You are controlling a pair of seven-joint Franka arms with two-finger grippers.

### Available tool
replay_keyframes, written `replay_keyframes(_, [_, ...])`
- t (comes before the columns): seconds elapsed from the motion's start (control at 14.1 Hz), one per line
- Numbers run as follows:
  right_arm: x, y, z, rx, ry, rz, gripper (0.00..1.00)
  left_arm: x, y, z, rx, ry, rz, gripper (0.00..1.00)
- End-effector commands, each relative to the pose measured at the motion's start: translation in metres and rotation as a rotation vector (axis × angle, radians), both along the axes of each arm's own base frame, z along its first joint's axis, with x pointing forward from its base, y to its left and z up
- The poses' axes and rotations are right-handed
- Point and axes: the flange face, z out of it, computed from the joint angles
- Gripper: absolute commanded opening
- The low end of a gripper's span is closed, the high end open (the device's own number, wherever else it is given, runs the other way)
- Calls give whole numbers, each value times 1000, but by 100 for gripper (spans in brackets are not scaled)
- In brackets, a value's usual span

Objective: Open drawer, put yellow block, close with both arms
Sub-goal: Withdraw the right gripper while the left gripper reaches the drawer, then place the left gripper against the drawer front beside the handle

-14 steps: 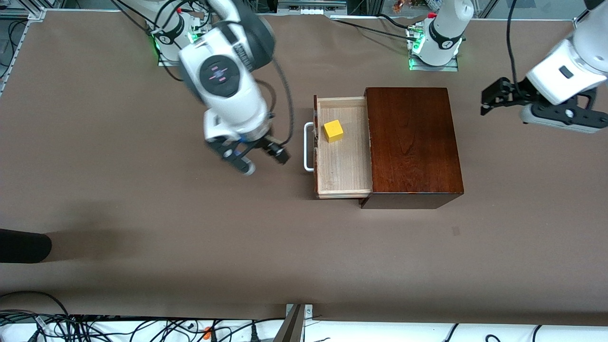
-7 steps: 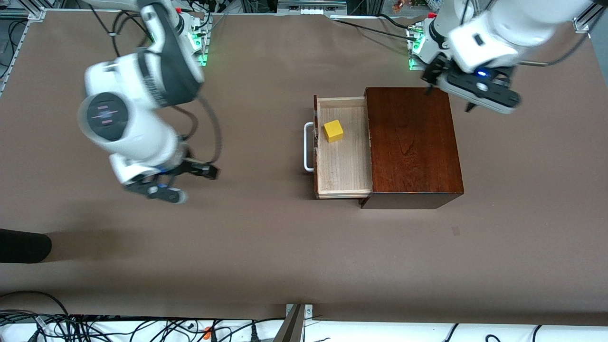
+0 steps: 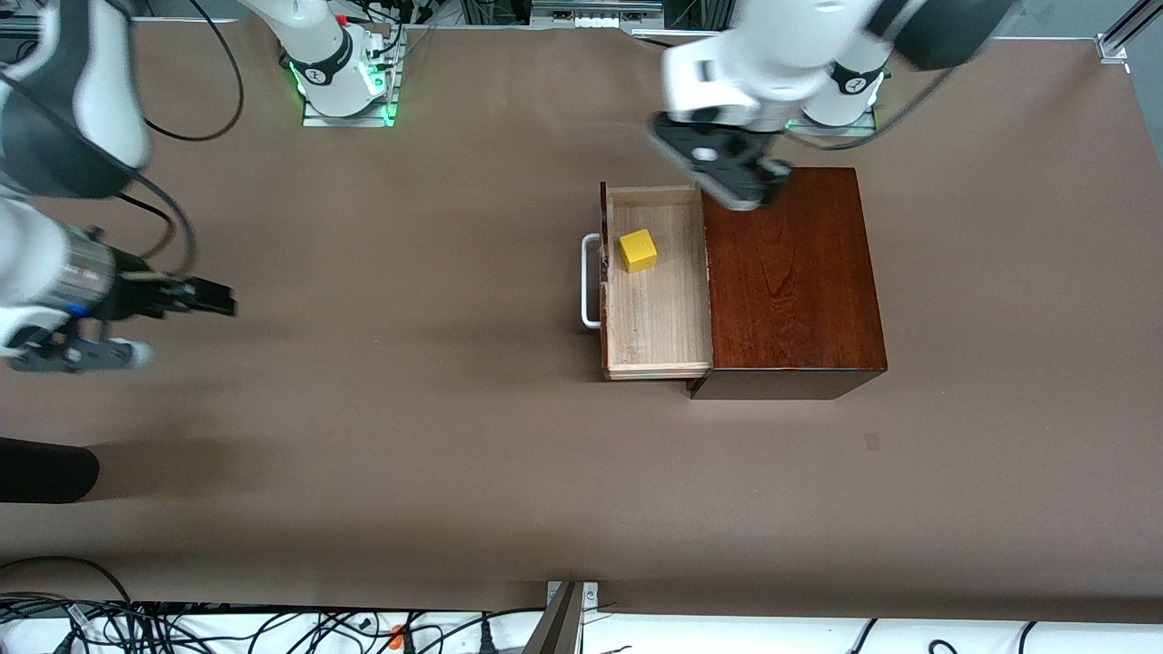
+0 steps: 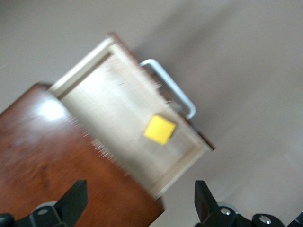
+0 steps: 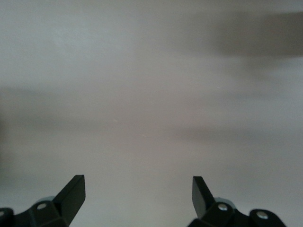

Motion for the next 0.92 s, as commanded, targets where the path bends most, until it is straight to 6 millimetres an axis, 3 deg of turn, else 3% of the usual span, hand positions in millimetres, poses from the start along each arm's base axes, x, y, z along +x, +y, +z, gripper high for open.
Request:
replay_keyframes(0.0, [-49,-16,23,-39,-25,25,100,-10,-53,-25,-51,-31,-235,100])
replay_keyframes(0.14, [-69,-25,36,-29,-50,-11,100,-18,-83,-52,-21,-91,-465,100])
replay_keyframes(0.43, [-74,-35,56,-28,-91,-27,100,-12,-119,-114,-39,-147,-789,100])
replay_keyframes(0.71, [-77,-32,61,-34,-42,-25,100,-13,-146,-172,8,-154,-929,100])
replay_keyframes(0.85, [-73,-33,63,-25,-73,-32,100,-7,-149,-200,48,-142,-955,100])
